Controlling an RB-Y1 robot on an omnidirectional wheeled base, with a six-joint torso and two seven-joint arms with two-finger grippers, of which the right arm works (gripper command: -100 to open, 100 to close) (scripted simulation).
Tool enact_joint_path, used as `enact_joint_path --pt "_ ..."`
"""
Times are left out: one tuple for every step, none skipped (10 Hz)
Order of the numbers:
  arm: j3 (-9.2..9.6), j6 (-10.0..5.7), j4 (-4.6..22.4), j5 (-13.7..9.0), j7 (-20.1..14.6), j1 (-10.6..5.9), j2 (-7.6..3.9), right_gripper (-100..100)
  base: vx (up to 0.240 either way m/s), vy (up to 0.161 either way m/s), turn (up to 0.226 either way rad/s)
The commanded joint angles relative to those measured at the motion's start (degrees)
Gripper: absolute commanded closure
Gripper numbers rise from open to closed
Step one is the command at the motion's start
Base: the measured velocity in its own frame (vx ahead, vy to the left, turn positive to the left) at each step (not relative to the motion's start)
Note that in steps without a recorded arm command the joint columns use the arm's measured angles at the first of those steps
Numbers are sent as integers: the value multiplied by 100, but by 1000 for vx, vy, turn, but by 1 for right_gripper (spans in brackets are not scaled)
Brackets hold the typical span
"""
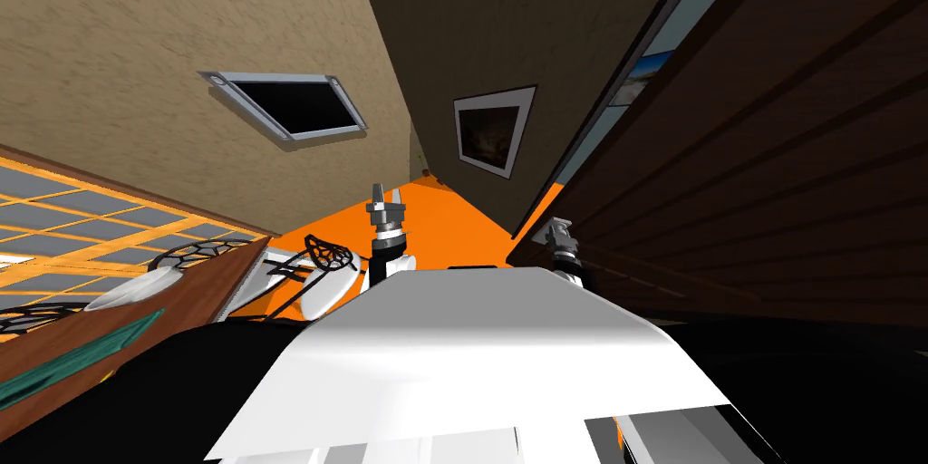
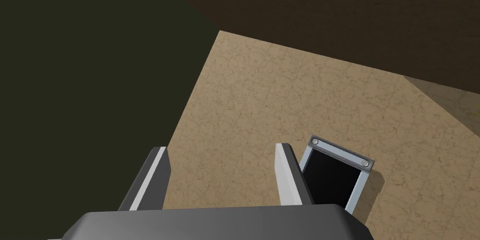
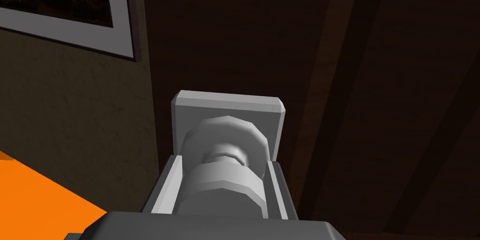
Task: Pull the door open
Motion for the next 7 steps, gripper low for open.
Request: enact_joint_path --pt "72 -25 -20 37 -23 -18 -29 100 -188 -42 78" --pt "120 -31 -36 57 -36 -20 -50 100 -201 -44 79" --pt "202 -42 -63 91 -59 -24 -87 100 -253 -19 93" --pt "259 -50 -83 114 -75 -27 -112 100 -225 -29 91" --pt "317 -57 -102 138 -92 -30 -138 100 -211 -12 88" --pt "400 -68 -130 172 -115 -35 -176 100 -229 -12 89" --pt "451 -75 -147 193 -129 -37 -198 100 -251 -21 89"
